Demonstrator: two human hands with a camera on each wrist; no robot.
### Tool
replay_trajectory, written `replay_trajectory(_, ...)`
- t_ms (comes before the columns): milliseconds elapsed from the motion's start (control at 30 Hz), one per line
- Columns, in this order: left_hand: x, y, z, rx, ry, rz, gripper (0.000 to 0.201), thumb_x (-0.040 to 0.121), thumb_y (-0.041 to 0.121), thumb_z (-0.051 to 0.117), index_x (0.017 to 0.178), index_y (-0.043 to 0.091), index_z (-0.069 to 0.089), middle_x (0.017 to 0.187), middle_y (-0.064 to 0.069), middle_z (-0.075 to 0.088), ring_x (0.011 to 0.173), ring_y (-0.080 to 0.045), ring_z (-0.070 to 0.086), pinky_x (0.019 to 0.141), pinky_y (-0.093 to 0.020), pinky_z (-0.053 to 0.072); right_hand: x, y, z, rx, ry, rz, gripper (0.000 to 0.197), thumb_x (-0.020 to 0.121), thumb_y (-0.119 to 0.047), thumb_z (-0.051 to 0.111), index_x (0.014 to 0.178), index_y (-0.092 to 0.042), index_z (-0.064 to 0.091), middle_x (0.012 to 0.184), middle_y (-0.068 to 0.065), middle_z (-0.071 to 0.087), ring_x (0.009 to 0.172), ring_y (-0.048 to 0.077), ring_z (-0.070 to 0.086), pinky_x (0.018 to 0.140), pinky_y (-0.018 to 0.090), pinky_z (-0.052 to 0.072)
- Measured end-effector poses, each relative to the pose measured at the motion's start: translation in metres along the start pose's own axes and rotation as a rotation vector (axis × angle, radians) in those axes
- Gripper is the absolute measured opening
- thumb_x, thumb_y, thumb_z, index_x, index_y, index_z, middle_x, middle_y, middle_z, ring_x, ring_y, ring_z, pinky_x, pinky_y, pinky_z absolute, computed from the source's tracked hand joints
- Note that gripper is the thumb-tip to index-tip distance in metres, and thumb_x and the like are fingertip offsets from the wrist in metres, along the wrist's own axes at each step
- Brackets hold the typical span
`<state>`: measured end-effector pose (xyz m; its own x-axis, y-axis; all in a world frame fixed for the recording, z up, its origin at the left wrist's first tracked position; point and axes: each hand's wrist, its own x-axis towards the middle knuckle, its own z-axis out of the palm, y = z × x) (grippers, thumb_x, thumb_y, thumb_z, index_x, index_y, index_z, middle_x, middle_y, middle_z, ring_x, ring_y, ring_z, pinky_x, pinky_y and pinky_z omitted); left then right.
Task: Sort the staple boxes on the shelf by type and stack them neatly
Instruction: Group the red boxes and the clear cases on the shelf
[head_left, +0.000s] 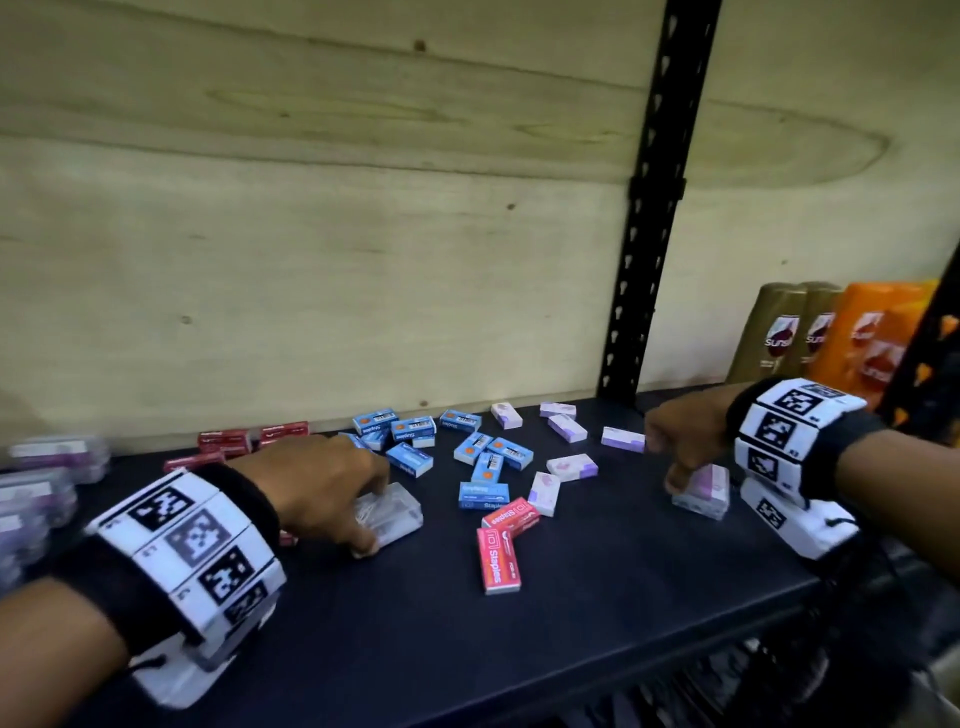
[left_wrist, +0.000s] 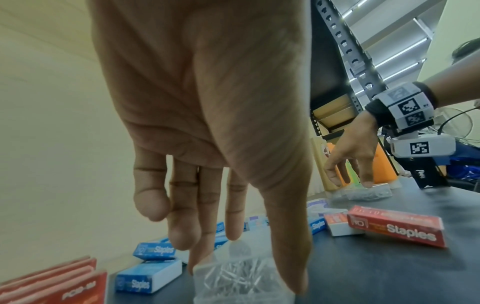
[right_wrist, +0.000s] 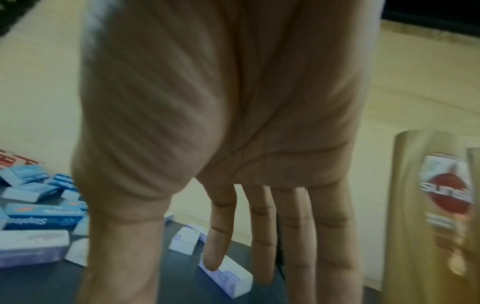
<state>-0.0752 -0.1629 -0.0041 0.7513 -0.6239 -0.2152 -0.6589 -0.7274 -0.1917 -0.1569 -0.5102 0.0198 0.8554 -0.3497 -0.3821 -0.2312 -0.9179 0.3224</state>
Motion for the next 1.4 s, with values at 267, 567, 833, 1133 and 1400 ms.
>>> replay_trajectory(267,0.001,-0.001,-0.003,-0.166,-0.056,0.037,0.052,0.073,0.056,0.075,0.118,0.040,0.054,0.100,0.019,0.062,0.091,-0.007,0.059,0.078,-0.028,0.048,0.002,0.019,0.022,0.195,-0.133,0.065,0.065,0.074,-0.032,0.086,0.125,-0.026,0.046,0.085,-0.010,0.058,0.081,0.013,0.058,0.073,0.025,0.050)
replay_trajectory(567,-0.003,-0.013,-0.012,-0.352,-0.231,0.068,0.035,0.086,0.041,0.069,0.120,0.037,0.063,0.100,0.020,0.073,0.093,-0.003,0.067,0.088,-0.020,0.049,0.011,-0.009,0.004,0.358,0.056,-0.171,0.055,0.055,-0.042,0.092,0.100,-0.035,0.061,0.101,-0.003,0.069,0.092,0.022,0.069,0.074,0.037,0.062)
replay_trajectory(833,-0.002,-0.020,-0.009,-0.403,-0.152,-0.016,0.028,0.089,0.036,0.050,0.112,0.038,0.066,0.086,0.009,0.075,0.074,-0.001,0.069,0.084,-0.027,0.050,0.002,-0.061,-0.032,0.388,0.177,-0.447,0.046,0.071,-0.054,0.083,0.105,-0.039,0.056,0.092,-0.014,0.068,0.084,0.006,0.062,0.077,0.023,0.050)
replay_trajectory(1133,0.000,-0.025,-0.002,-0.391,-0.102,0.021,0.030,0.091,0.044,0.064,0.118,0.032,0.060,0.089,0.010,0.075,0.083,-0.003,0.066,0.081,-0.023,0.048,0.010,-0.094,-0.041,0.440,0.185,-0.633,0.040,0.090,-0.036,0.070,0.127,-0.042,0.054,0.092,-0.001,0.073,0.061,0.013,0.065,0.060,0.012,0.045)
replay_trajectory(1400,-0.027,-0.047,-0.011,-0.453,-0.024,0.004,0.029,0.091,0.037,0.067,0.117,0.027,0.063,0.103,0.012,0.070,0.090,-0.007,0.065,0.085,-0.026,0.051,0.010,-0.126,-0.062,0.345,0.303,-0.653,0.055,0.080,-0.037,0.078,0.125,-0.039,0.046,0.099,-0.010,0.065,0.078,0.003,0.062,0.079,0.026,0.053)
